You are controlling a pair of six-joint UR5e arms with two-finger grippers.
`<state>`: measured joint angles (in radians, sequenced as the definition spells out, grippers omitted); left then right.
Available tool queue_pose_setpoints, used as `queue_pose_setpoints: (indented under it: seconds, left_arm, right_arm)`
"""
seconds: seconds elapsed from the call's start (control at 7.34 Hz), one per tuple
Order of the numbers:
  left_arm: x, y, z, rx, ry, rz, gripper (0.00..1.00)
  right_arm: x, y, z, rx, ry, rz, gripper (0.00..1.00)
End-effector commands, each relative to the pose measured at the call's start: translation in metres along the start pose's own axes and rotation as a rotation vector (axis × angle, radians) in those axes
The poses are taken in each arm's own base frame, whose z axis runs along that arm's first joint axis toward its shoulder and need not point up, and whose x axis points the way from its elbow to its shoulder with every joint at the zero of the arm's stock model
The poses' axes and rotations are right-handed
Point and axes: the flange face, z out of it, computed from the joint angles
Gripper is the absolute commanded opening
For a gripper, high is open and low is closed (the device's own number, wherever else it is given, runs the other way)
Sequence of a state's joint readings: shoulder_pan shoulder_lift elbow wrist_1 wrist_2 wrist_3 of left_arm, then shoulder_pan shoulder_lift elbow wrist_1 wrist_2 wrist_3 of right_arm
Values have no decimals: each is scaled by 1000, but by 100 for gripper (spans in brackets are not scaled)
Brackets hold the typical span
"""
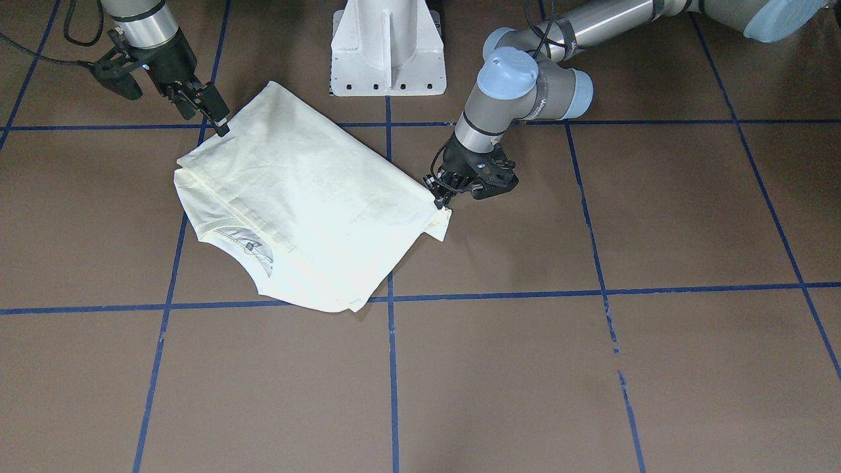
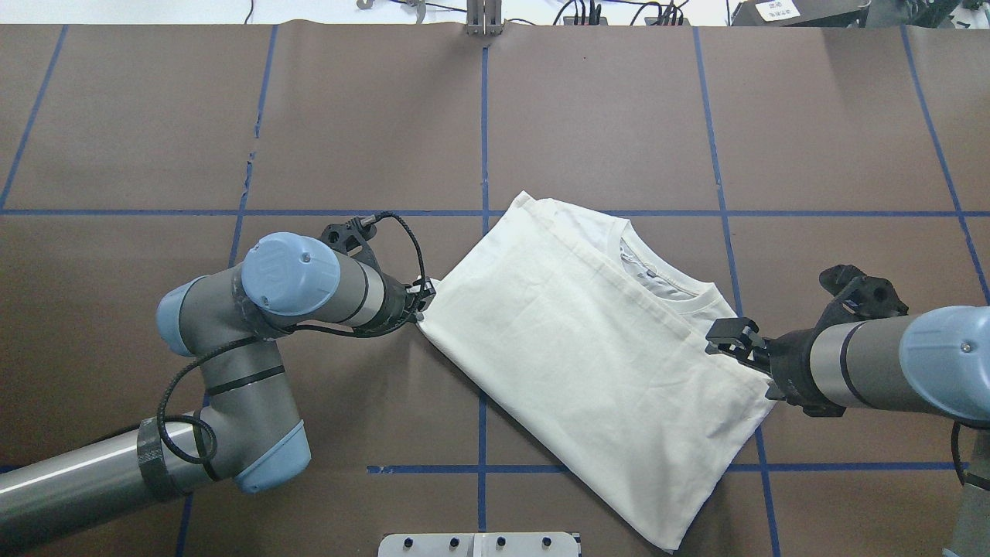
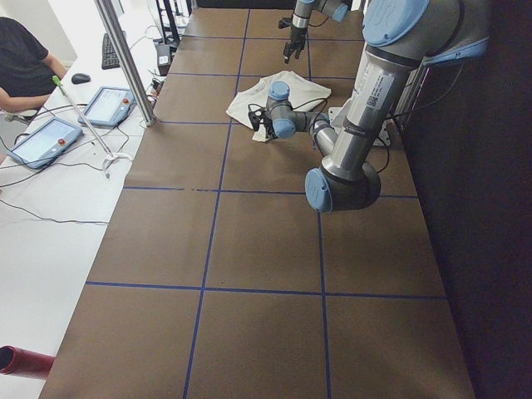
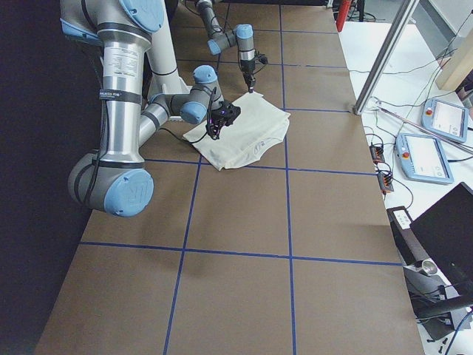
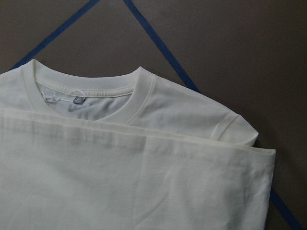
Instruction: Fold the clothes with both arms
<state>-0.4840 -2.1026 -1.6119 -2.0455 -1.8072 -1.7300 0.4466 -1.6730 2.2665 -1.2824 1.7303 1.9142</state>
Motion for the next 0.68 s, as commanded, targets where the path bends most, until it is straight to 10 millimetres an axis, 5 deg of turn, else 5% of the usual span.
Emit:
queue_pose_setpoints:
  seconds: [0.0,0.14,0.27,0.41,0.54]
  left_arm:
    - [-1,-59,-17,85,-16,88,0]
    - [11,-101,-22,175,-7,88,0]
    - [45,-150,-15,234,-1,53,0]
    - [83,-192,1,268,41,41,0]
    - [99,-222,19,291,74,41,0]
  right_arm:
    - [-1,0,0,-1,-1,-2,100]
    - [-1,1,0,-2,-2,-3,100]
    - [-7,3,-2,-4,-15,-4,100]
    - [-8,4,-2,-6,-17,-5,100]
    - [-11,6,-2,-10,-24,-7,100]
